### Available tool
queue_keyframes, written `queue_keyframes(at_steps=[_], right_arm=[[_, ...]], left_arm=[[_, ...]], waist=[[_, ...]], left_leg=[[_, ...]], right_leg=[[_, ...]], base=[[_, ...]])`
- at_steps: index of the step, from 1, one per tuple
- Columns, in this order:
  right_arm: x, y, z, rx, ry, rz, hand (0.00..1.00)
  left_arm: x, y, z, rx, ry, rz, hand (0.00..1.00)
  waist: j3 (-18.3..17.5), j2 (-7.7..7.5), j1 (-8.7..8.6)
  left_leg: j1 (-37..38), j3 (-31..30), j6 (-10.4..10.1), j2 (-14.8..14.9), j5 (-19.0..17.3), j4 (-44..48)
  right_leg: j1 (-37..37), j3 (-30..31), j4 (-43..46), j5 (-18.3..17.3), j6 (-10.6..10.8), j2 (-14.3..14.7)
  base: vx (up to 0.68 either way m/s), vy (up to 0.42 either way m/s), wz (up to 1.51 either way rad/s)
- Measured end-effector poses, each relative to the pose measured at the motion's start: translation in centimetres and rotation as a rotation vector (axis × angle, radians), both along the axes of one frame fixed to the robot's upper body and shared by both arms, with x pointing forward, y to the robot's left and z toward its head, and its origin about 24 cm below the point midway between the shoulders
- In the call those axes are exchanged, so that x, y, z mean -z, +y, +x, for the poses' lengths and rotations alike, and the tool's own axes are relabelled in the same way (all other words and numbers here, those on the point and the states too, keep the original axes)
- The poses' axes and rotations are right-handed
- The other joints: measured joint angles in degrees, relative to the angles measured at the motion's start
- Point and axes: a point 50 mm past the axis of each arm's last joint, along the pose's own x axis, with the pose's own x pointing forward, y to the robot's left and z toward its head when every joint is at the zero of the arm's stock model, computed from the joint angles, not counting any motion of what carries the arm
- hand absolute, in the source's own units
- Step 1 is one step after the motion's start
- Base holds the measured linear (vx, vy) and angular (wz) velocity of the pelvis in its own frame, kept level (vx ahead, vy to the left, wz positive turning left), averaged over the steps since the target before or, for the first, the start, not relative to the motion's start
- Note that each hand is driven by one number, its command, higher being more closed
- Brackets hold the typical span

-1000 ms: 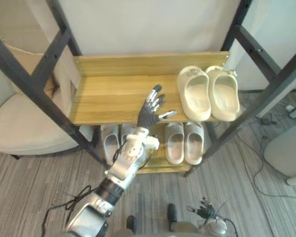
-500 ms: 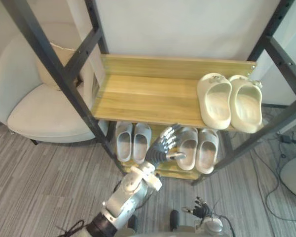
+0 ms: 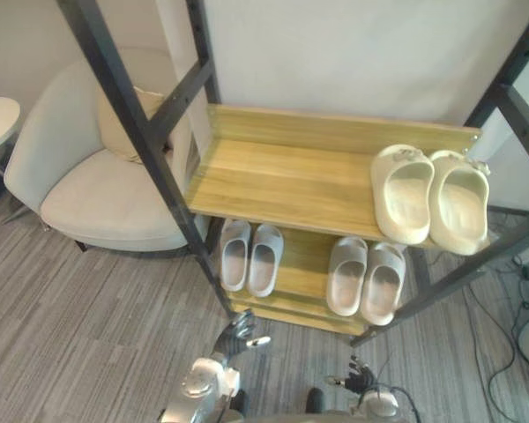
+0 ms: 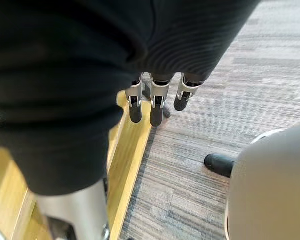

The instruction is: Organize the slippers on the shoe rack

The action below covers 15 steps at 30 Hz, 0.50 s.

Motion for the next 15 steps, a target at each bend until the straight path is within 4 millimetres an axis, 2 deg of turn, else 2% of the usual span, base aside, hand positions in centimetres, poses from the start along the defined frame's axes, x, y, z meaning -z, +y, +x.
queue_keyframes(at_steps=[5, 15], right_arm=[[0.2, -0.3, -0.4, 0.039, 0.015, -0.003, 0.0], [0.3, -0.4, -0.6, 0.068, 0.023, 0.004, 0.0]], left_arm=[[2.1, 2.8, -2.9, -0.113, 0.157, 0.132, 0.0], [3.0, 3.5, -4.5, -0.245, 0.233, 0.166, 0.0]], waist=[[-0.1, -0.3, 0.01], [-0.2, -0.27, 0.56]], left_leg=[[0.1, 0.1, 0.0, 0.0, -0.1, 0.0], [1.2, 2.4, 0.0, 0.1, -0.8, 0.0]], right_leg=[[0.0, 0.1, 0.0, -0.1, 0.1, 0.0], [0.1, 2.5, 0.3, -0.1, 0.1, 0.3]], base=[[0.0, 0.0, 0.0], [0.0, 0.006, -0.12]])
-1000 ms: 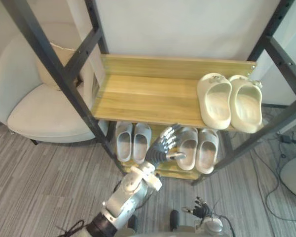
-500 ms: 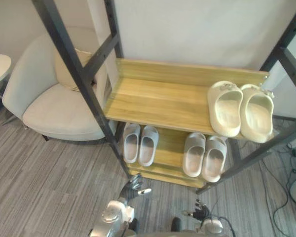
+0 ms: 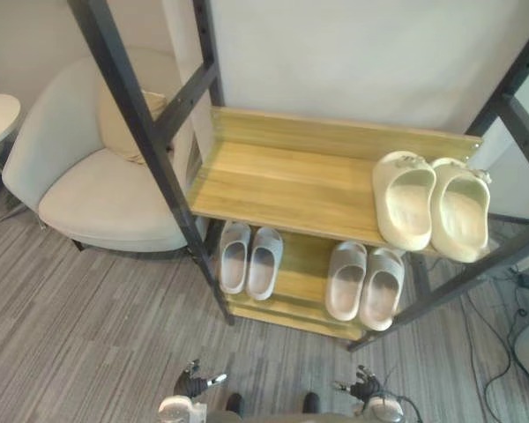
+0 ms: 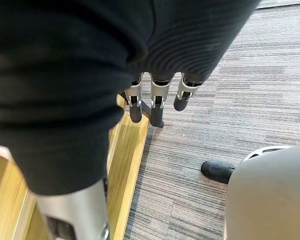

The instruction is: Organize the slippers on the shoe rack

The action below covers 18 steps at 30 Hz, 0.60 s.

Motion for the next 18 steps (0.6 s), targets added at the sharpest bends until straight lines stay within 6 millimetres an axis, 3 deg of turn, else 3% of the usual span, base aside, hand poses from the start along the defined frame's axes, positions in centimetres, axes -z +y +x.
queue_keyframes(at_steps=[4, 6, 7, 8, 9, 11, 12, 13, 14, 15, 18], right_arm=[[0.0, 0.0, 0.1, 0.008, -0.005, 0.001, 0.0], [-0.3, 0.1, 0.6, -0.016, -0.024, -0.009, 0.0], [-0.4, 0.2, 0.7, -0.019, -0.027, -0.01, 0.0], [-0.6, 0.7, 1.1, -0.034, -0.053, -0.001, 0.0], [-0.7, 1.1, 1.2, -0.051, -0.06, 0.006, 0.0], [-0.6, 1.7, 1.2, -0.052, -0.057, 0.023, 0.0], [-0.5, 2.0, 1.1, -0.046, -0.052, 0.032, 0.0], [-0.5, 2.1, 1.0, -0.046, -0.051, 0.034, 0.0], [-0.4, 2.1, 0.8, -0.036, -0.038, 0.037, 0.0], [-0.5, 1.6, 1.1, -0.018, -0.042, 0.032, 0.0], [-0.7, 0.9, 1.7, 0.024, -0.053, 0.021, 0.0]], left_arm=[[0.0, -0.3, 0.0, -0.061, -0.008, -0.014, 0.0], [-0.2, -0.1, 0.4, -0.083, -0.033, -0.008, 0.0], [-0.3, 0.0, 0.5, -0.086, -0.036, -0.007, 0.0], [-0.4, 0.2, 0.6, -0.085, -0.04, 0.003, 0.0], [-0.5, 0.5, 0.8, -0.086, -0.048, 0.011, 0.0], [-0.8, 0.5, 1.5, -0.08, -0.074, 0.017, 0.0], [-1.0, 0.2, 2.1, -0.067, -0.089, 0.015, 0.0], [-1.1, 0.1, 2.3, -0.066, -0.095, 0.012, 0.0], [-1.1, -0.4, 2.8, -0.065, -0.104, -0.001, 0.0], [-1.2, -1.1, 3.3, -0.076, -0.114, -0.025, 0.0], [-1.1, -2.6, 3.4, -0.112, -0.116, -0.072, 0.0]], waist=[[0.1, -0.44, 0.64], [0.6, -1.8, 1.65], [0.7, -2.02, 1.81], [1.0, -2.52, 1.9], [1.2, -3.11, 1.87], [1.2, -3.67, 1.82], [1.2, -3.65, 1.8], [1.2, -3.67, 1.82], [1.1, -4.12, 1.63], [1.7, -1.78, 2.05], [2.0, 0.26, 2.28]], left_leg=[[-0.9, 0.6, 1.0, -0.5, -2.7, 3.2], [-3.2, 0.0, 1.3, -2.3, -7.1, 9.9], [-3.3, -0.3, 1.5, -2.7, -7.4, 10.4], [-3.9, -1.8, 2.0, -4.0, -8.5, 13.4], [-4.3, -4.7, 1.9, -5.0, -9.6, 15.8], [-5.0, -9.1, 1.3, -5.5, -10.3, 17.6], [-6.0, -13.0, 1.0, -6.0, -10.2, 18.1], [-6.2, -14.1, 0.6, -6.3, -10.0, 18.1], [-7.4, -17.6, -0.7, -7.3, -9.2, 18.1], [-8.1, -19.7, -1.7, -6.7, -8.4, 17.3], [-8.2, -19.2, -2.6, -4.4, -4.4, 12.5]], right_leg=[[-1.2, 0.5, 3.3, -2.7, 0.6, -0.9], [-9.4, 1.2, 25.0, -11.7, 1.0, -4.8], [-10.6, 1.5, 28.0, -12.2, 1.0, -5.3], [-16.1, 4.2, 41.3, -12.4, 0.8, -7.1], [-18.0, 7.8, 48.1, -11.7, 0.1, -6.8], [-18.6, 11.9, 50.2, -14.5, 1.0, -5.0], [-17.6, 13.2, 45.6, -16.3, 0.7, -3.6], [-17.3, 13.5, 43.4, -16.6, 0.5, -3.3], [-13.9, 13.1, 35.7, -18.8, 0.3, -3.8], [-11.7, 10.0, 31.3, -19.2, -0.3, -3.6], [-9.8, 4.4, 28.3, -18.7, -0.8, -3.5]], base=[[0.0, 0.024, -0.05], [-0.02, 0.043, 0.14], [0.01, 0.003, 0.46], [0.04, -0.016, 0.8], [0.06, -0.025, 0.89], [0.11, -0.135, 1.36], [0.09, -0.177, 1.58], [0.15, -0.285, 1.62], [0.12, -0.261, 1.38], [0.12, -0.295, 1.54], [0.04, -0.189, 1.0]])
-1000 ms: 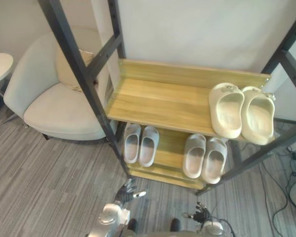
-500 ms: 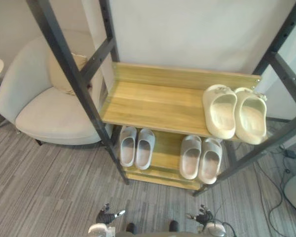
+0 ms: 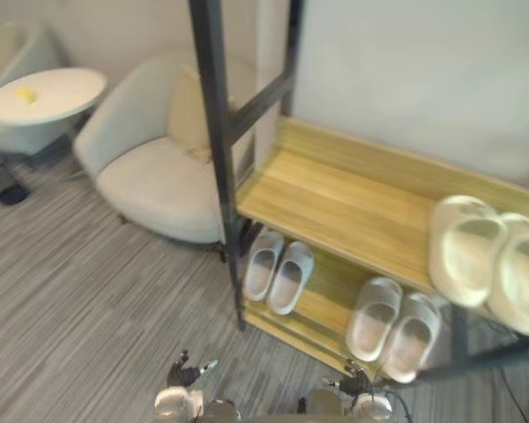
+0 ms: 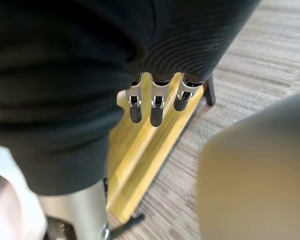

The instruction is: Organize the slippers on the shoe rack

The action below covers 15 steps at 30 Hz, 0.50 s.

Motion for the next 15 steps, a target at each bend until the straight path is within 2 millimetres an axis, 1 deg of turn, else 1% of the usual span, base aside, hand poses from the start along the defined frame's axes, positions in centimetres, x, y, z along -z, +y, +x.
queue_keyframes(at_steps=[1, 2, 4, 5, 6, 7, 8, 9, 10, 11, 12, 13, 14, 15], right_arm=[[0.0, 0.1, 0.1, 0.0, -0.002, 0.003, 0.0], [-0.1, 0.2, 0.3, -0.001, -0.007, 0.002, 0.0], [-0.6, 0.5, 2.0, -0.02, -0.05, 0.003, 0.0], [-0.7, 0.6, 2.1, -0.022, -0.053, 0.003, 0.0], [-0.9, 0.6, 2.8, -0.021, -0.071, 0.006, 0.0], [-1.2, 0.8, 3.5, -0.025, -0.091, 0.005, 0.0], [-1.4, 0.9, 3.8, -0.029, -0.101, 0.005, 0.0], [-1.4, 1.0, 3.9, -0.033, -0.105, 0.007, 0.0], [-1.6, 1.5, 4.3, -0.03, -0.122, 0.019, 0.0], [-1.5, 1.5, 3.9, -0.016, -0.115, 0.019, 0.0], [-1.4, 1.4, 3.6, -0.012, -0.11, 0.019, 0.0], [-1.4, 1.4, 3.2, -0.005, -0.112, 0.019, 0.0], [-1.1, 1.1, 2.3, 0.013, -0.098, 0.017, 0.0], [-1.0, 0.5, 1.5, 0.051, -0.086, 0.012, 0.0]], left_arm=[[0.0, 0.0, 0.0, -0.01, 0.0, -0.004, 0.0], [0.0, 0.0, -0.1, -0.015, 0.0, -0.005, 0.0], [-0.1, -0.1, 0.2, -0.021, -0.008, -0.01, 0.0], [-0.1, -0.2, 0.3, -0.021, -0.01, -0.013, 0.0], [-0.2, -0.4, 0.6, -0.02, -0.018, -0.017, 0.0], [-0.3, -0.4, 0.8, -0.019, -0.028, -0.015, 0.0], [-0.4, -0.4, 0.9, -0.017, -0.035, -0.016, 0.0], [-0.4, -0.4, 1.0, -0.017, -0.036, -0.015, 0.0], [-0.7, -0.4, 1.5, -0.016, -0.055, -0.014, 0.0], [-0.7, -0.7, 1.8, -0.007, -0.056, -0.022, 0.0], [-0.7, -0.9, 1.8, 0.0, -0.055, -0.023, 0.0], [-0.8, -1.1, 2.0, 0.021, -0.057, -0.022, 0.0], [-0.8, -1.4, 2.1, 0.042, -0.06, -0.019, 0.0], [-0.7, -1.5, 2.0, 0.061, -0.053, -0.013, 0.0]], waist=[[0.0, -0.01, 0.32], [0.0, -0.02, 0.36], [0.3, -0.17, 0.56], [0.3, -0.26, 0.56], [0.7, -0.59, 0.58], [1.2, -1.07, 0.51], [1.3, -1.15, 0.57], [1.3, -1.25, 0.51], [1.9, -1.28, 0.31], [3.0, -1.09, -0.14], [3.1, -1.31, -0.23], [2.9, -1.27, -0.54], [2.5, -1.13, -1.13], [1.7, 0.27, -2.34]], left_leg=[[0.1, 0.8, -0.2, 0.8, 1.7, -1.9], [0.0, 1.1, -0.3, 0.8, 2.0, -2.2], [-1.7, 1.9, -0.5, 1.3, 5.0, -3.5], [-2.0, 2.1, -0.5, 1.5, 5.3, -3.5], [-3.3, 4.5, -0.4, 1.6, 7.1, -3.5], [-4.5, 8.9, 0.7, 1.3, 9.9, -3.8], [-4.7, 11.5, 1.3, 1.7, 12.2, -5.6], [-4.7, 12.4, 1.5, 1.8, 12.3, -6.0], [-6.5, 19.4, 3.3, 2.8, 8.2, -0.2], [-7.9, 30.0, 6.6, 5.6, -0.3, 15.3], [-7.9, 31.5, 6.7, 6.2, -1.1, 17.2], [-6.8, 35.6, 6.3, 8.1, -3.2, 21.5], [-4.4, 39.5, 5.5, 10.0, -5.6, 23.6], [-2.2, 40.9, 4.5, 11.9, -7.7, 21.7]], right_leg=[[0.5, -1.7, -1.0, 0.2, -0.4, 0.3], [0.6, -2.1, -1.3, 0.3, -0.5, 0.4], [0.8, -5.1, -2.7, 1.0, -1.4, 0.8], [0.8, -5.4, -2.9, 1.1, -1.5, 0.7], [0.8, -6.9, -3.5, 1.6, -1.9, 0.7], [0.8, -8.0, -4.1, 2.3, -2.6, 0.6], [0.8, -8.7, -5.2, 3.3, -3.3, 0.5], [0.8, -9.0, -5.5, 3.7, -3.6, 0.2], [1.0, -11.6, -5.7, 3.9, -3.9, -0.3], [2.9, -15.5, -4.9, 3.8, -4.0, -1.3], [3.2, -16.3, -4.8, 3.8, -4.0, -1.5], [4.0, -18.9, -4.6, 3.8, -4.0, -2.2], [4.7, -22.1, -4.7, 3.3, -3.3, -3.4], [5.1, -24.3, -4.3, 3.5, -2.3, -3.8]], base=[[0.04, -0.11, 0.6], [0.04, -0.138, 0.56], [0.01, -0.087, 0.56], [-0.01, -0.036, 0.61], [-0.03, -0.04, 0.66], [-0.05, -0.051, 0.77], [-0.04, -0.04, 0.55], [-0.1, 0.044, 0.43], [-0.17, 0.06, 0.75], [-0.17, 0.06, 0.77], [-0.16, 0.018, 0.89], [-0.15, 0.059, 0.76], [-0.19, 0.125, 1.17], [-0.12, 0.159, 0.99]])
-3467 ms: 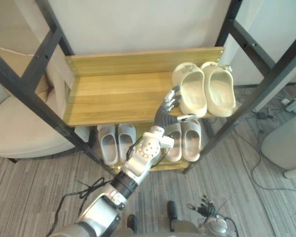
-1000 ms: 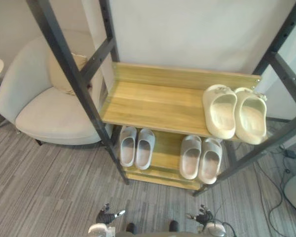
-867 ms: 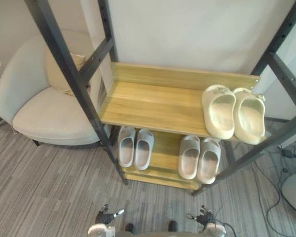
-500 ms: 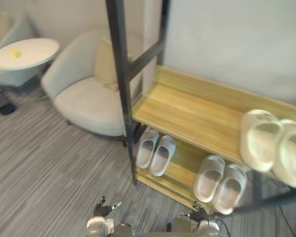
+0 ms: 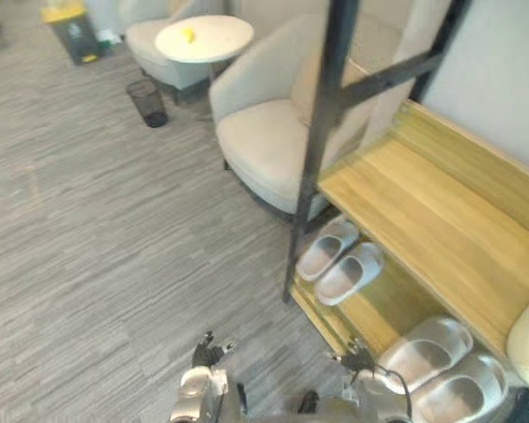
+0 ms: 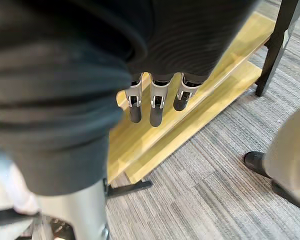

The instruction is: Organize the slippers on the shoe rack

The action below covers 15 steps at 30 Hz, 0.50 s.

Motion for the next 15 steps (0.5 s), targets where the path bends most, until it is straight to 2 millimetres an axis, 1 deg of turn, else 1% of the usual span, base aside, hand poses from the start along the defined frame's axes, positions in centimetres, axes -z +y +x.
queue_keyframes(at_steps=[1, 2, 3, 4, 5, 6, 7, 9, 11, 13, 14, 15], right_arm=[[0.0, -0.2, -0.2, 0.007, 0.004, -0.002, 0.0], [0.1, -0.8, -0.5, 0.045, 0.012, -0.005, 0.0], [0.5, -0.3, -0.7, 0.044, 0.035, 0.015, 0.0], [0.5, -0.2, -0.7, 0.044, 0.038, 0.019, 0.0], [0.6, 0.0, -0.7, 0.04, 0.047, 0.021, 0.0], [1.0, 0.1, -1.3, 0.037, 0.079, 0.026, 0.0], [1.0, 0.1, -1.1, 0.034, 0.078, 0.026, 0.0], [1.1, 0.3, -0.7, 0.022, 0.083, 0.029, 0.0], [1.1, 0.4, -0.6, 0.015, 0.082, 0.026, 0.0], [1.0, 0.5, -0.4, 0.011, 0.076, 0.027, 0.0], [1.0, 0.7, -0.4, 0.005, 0.077, 0.025, 0.0], [1.1, 0.6, -0.7, 0.006, 0.085, 0.022, 0.0]], left_arm=[[0.0, -0.1, 0.0, 0.003, 0.003, 0.001, 0.0], [0.2, -0.2, -0.1, 0.032, 0.014, 0.014, 0.0], [0.2, 0.8, 0.0, 0.047, 0.026, 0.047, 0.0], [0.3, 1.0, -0.2, 0.049, 0.034, 0.053, 0.0], [0.8, 1.3, -1.1, 0.055, 0.076, 0.06, 0.0], [1.2, 1.4, -1.9, 0.061, 0.103, 0.065, 0.0], [1.3, 1.5, -2.2, 0.074, 0.115, 0.072, 0.0], [1.4, 1.8, -2.4, 0.078, 0.126, 0.083, 0.0], [1.5, 1.9, -2.6, 0.084, 0.133, 0.095, 0.0], [1.5, 2.0, -2.6, 0.09, 0.132, 0.11, 0.0], [1.4, 2.2, -2.4, 0.084, 0.128, 0.12, 0.0], [1.2, 2.3, -2.0, 0.068, 0.119, 0.119, 0.0]], waist=[[-0.2, 0.5, -0.38], [-0.8, 1.53, -0.62], [-0.1, 0.12, -0.42], [-0.3, -0.18, -0.42], [-0.8, -0.85, -0.54], [-1.1, -0.68, -0.49], [-1.3, -0.9, -0.46], [-1.1, -0.39, -0.09], [-1.1, -0.44, -0.12], [-0.9, -0.85, -0.14], [-0.6, -1.94, -0.6], [-0.1, -3.08, -0.72]], left_leg=[[0.7, 0.0, -0.5, 0.2, -0.5, -1.7], [3.0, -0.8, -2.3, -1.5, -2.9, -9.7], [3.3, -1.0, -1.4, -3.6, -1.0, -11.8], [3.3, -1.2, -1.2, -4.0, -0.7, -12.3], [4.0, -2.2, -0.6, -5.6, 0.6, -14.1], [4.9, -2.4, 0.1, -7.0, 2.0, -16.9], [5.2, -2.6, 0.5, -7.5, 2.8, -18.0], [5.0, -3.2, 1.3, -8.4, 3.7, -19.1], [5.2, -4.2, 1.7, -9.2, 4.2, -19.8], [5.5, -6.4, 2.1, -10.5, 4.9, -20.6], [5.5, -9.7, 2.6, -11.4, 5.5, -21.3], [5.7, -13.0, 2.6, -12.9, 5.4, -21.5]], right_leg=[[-0.2, -0.3, 0.3, -0.1, 0.5, 0.1], [-2.2, 1.8, 2.0, -0.7, 2.1, 0.7], [-3.5, 6.3, 1.2, -0.3, 2.5, 0.9], [-3.4, 7.1, 0.6, 0.1, 2.5, 1.1], [-2.6, 7.9, -1.8, 1.8, 3.0, 0.9], [-1.9, 8.1, -3.8, 3.2, 3.4, 0.6], [-1.2, 8.2, -5.3, 4.3, 3.6, 0.6], [-0.5, 8.3, -7.4, 6.0, 3.8, 0.6], [-0.2, 7.9, -7.1, 6.0, 3.8, 0.1], [0.7, 8.0, -6.5, 5.2, 4.0, -0.4], [0.5, 14.7, -4.9, 1.3, 2.7, 0.8], [0.2, 21.2, -3.4, -1.7, 2.0, 3.0]], base=[[-0.07, 0.211, 0.97], [-0.06, 0.222, 0.6], [-0.09, 0.187, 0.52], [-0.11, 0.151, 0.39], [-0.1, 0.139, 0.31], [-0.07, 0.149, 0.36], [-0.03, 0.126, 0.16], [-0.03, 0.092, 0.1], [-0.02, 0.055, 0.24], [-0.02, 0.028, 0.71], [-0.05, -0.07, 1.45], [-0.06, -0.104, 1.36]])
